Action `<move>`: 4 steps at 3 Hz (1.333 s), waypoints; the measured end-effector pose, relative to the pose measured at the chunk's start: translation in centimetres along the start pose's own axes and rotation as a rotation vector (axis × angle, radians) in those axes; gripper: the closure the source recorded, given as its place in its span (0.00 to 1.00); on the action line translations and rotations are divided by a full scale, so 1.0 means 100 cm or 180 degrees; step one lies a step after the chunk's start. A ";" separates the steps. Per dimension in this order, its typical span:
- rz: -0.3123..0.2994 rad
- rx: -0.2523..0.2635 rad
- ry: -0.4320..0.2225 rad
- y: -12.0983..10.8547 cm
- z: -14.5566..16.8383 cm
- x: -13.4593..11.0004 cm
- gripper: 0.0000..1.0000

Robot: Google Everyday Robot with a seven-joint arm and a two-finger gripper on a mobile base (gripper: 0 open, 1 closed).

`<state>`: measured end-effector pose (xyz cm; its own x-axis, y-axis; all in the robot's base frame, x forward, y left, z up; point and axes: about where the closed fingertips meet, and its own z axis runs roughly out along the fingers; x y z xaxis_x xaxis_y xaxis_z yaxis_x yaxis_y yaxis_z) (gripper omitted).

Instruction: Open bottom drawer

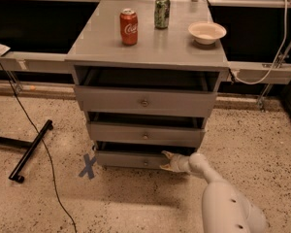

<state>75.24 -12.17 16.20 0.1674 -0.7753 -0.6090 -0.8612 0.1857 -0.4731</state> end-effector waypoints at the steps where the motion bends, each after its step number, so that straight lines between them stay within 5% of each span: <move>1: 0.0000 0.0000 0.0000 0.000 0.000 0.000 0.47; 3: 0.0001 0.0000 0.0000 0.000 0.000 0.000 0.41; 4: 0.0196 -0.0065 0.0003 0.013 -0.020 0.009 0.34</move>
Offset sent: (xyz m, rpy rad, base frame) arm -0.1730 -0.1344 0.0252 0.1669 0.3575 -0.2517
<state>73.32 -13.80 16.35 0.1134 -0.7632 -0.6361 -0.8795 0.2208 -0.4216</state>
